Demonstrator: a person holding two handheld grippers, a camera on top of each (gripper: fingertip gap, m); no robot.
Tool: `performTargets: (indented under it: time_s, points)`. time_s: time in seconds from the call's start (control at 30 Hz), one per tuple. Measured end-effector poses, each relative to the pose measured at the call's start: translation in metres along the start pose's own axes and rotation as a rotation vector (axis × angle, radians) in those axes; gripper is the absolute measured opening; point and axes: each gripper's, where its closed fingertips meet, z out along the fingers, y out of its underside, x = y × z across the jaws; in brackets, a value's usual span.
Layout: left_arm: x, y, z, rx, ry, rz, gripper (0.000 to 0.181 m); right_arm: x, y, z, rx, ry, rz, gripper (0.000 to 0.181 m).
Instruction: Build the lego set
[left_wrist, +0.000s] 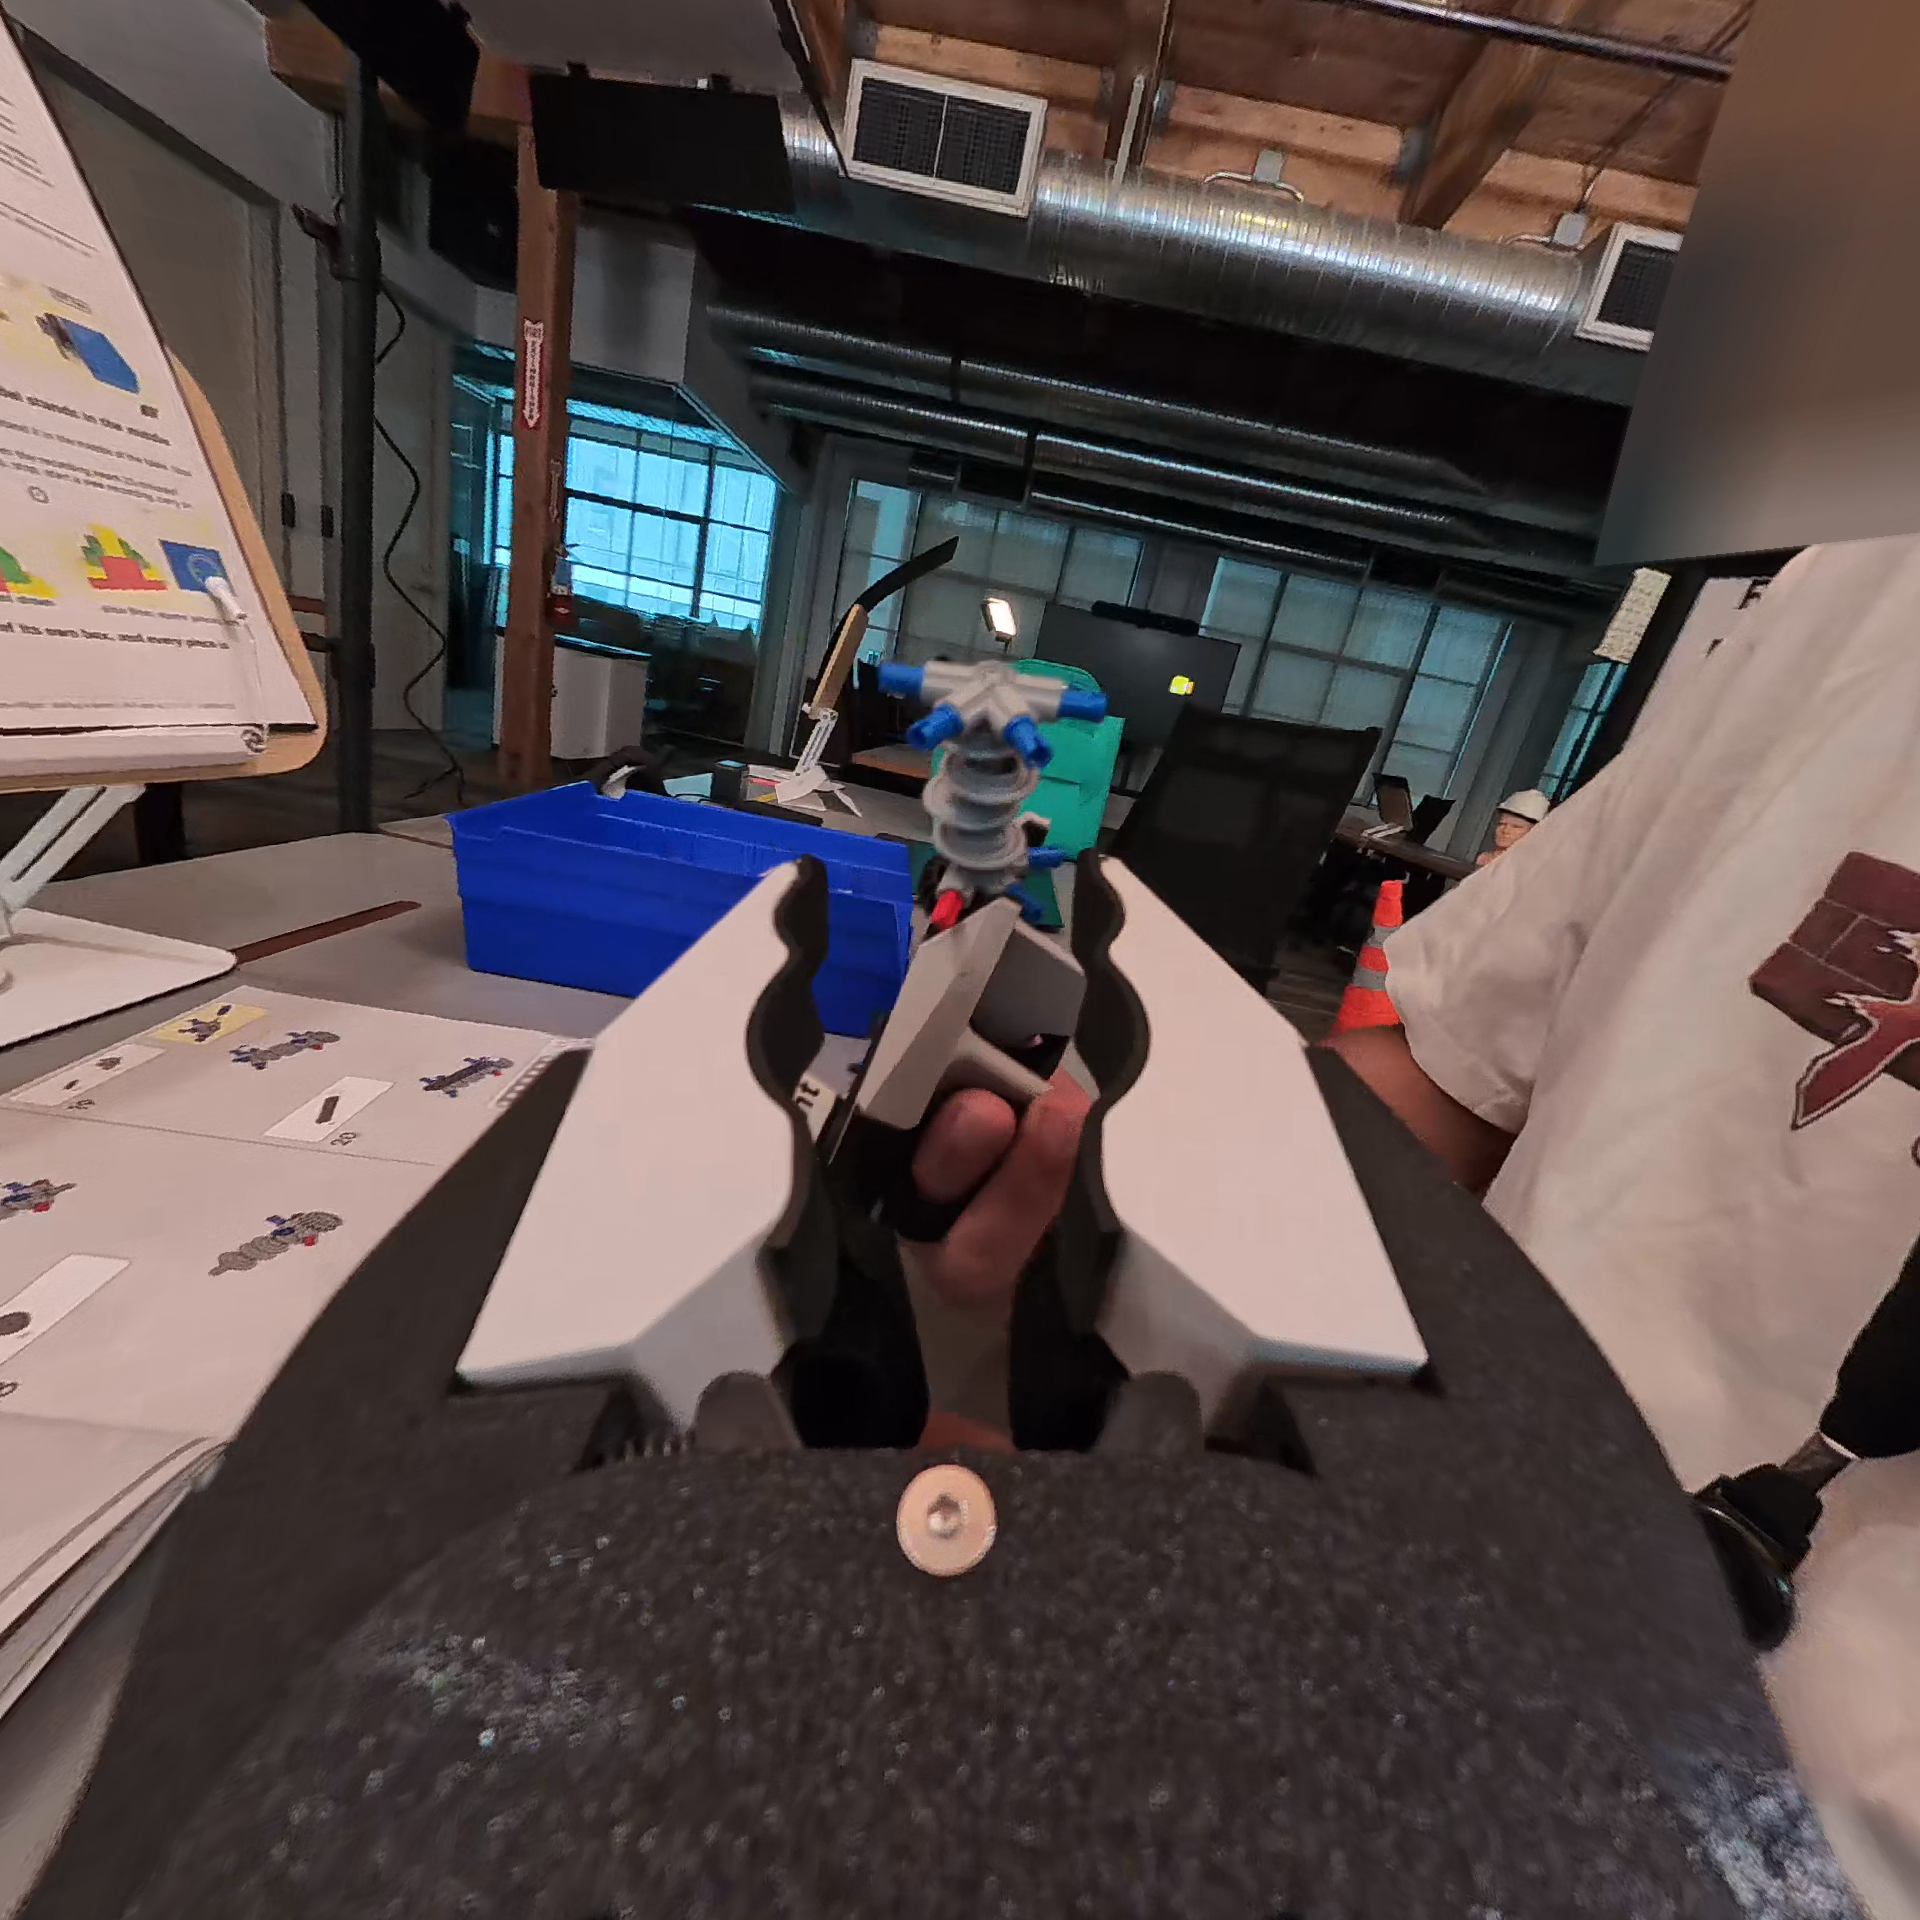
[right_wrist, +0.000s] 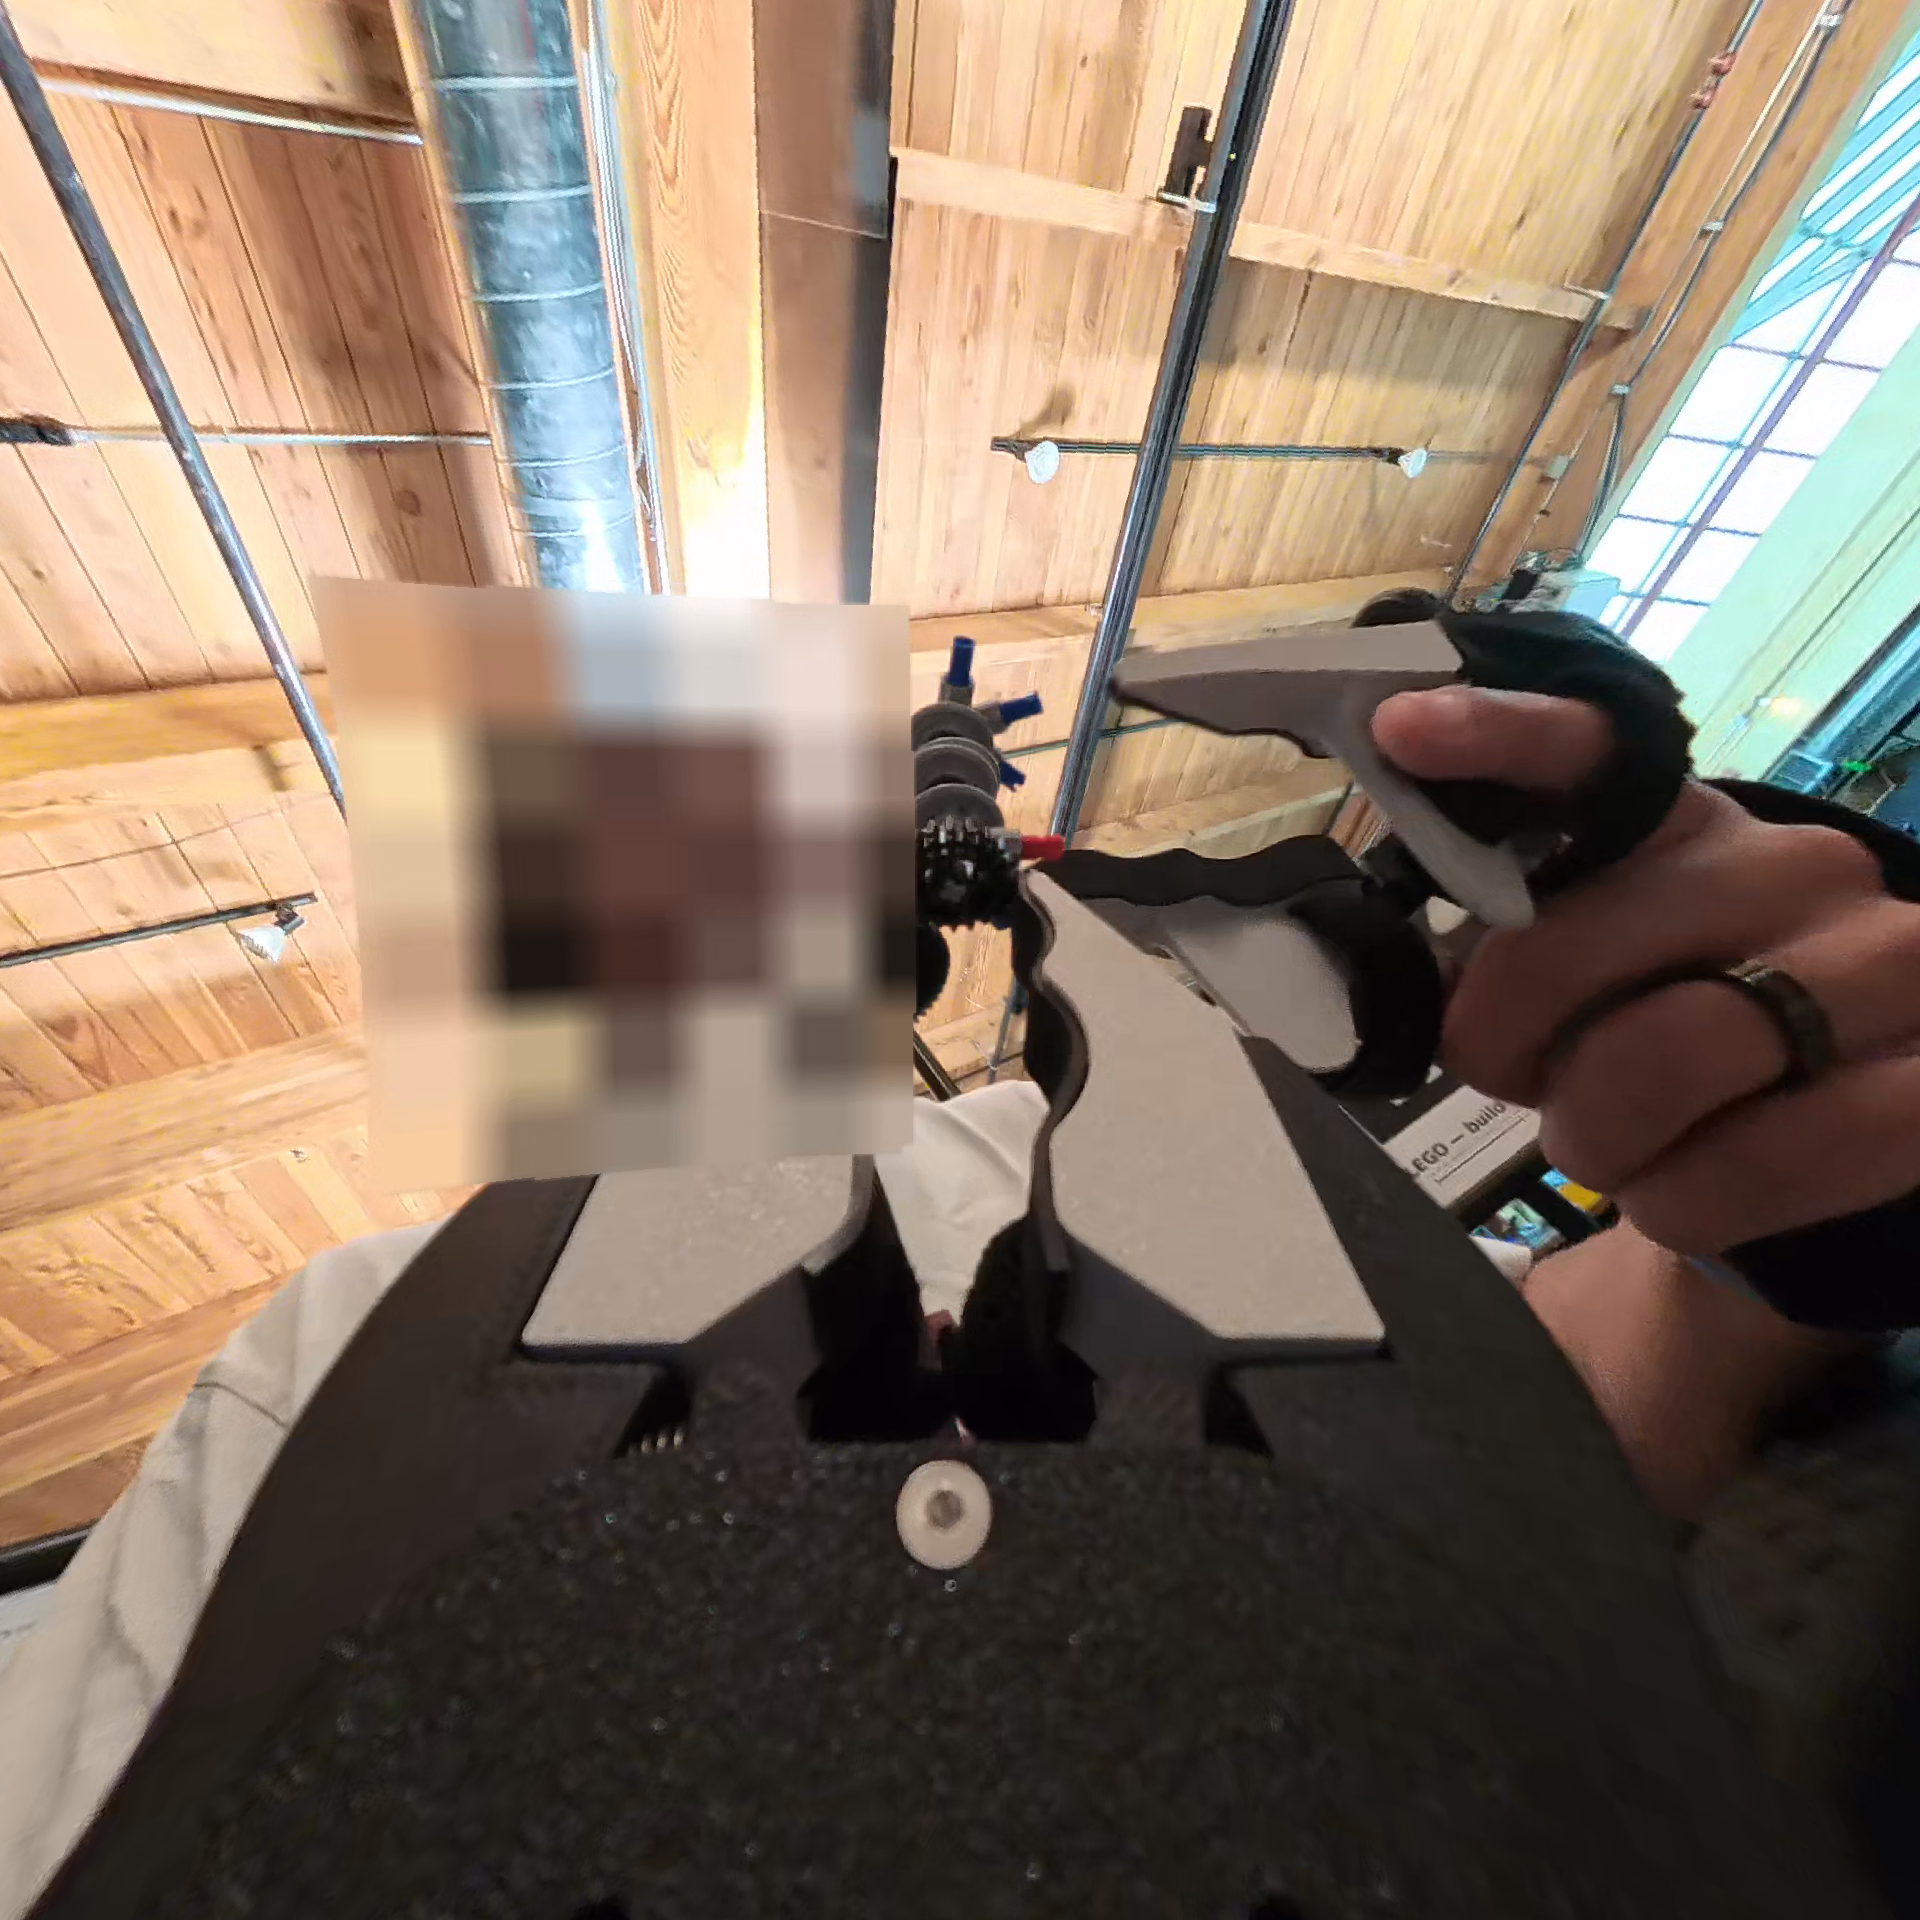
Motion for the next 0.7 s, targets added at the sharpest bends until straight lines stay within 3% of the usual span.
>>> performTargets:
  time_s: [0.3, 0.7]
  points:
    - [0.013, 0.005, 0.003, -0.005, 0.063, -0.025, 0.023, 0.011, 0.004, 0.008, 0.038, -0.038, 0.044, 0.018]
    - [0.010, 0.005, 0.001, 0.003, 0.041, -0.029, 0.022, 0.013, 0.001, 0.010, 0.091, -0.071, 0.069, 0.018]
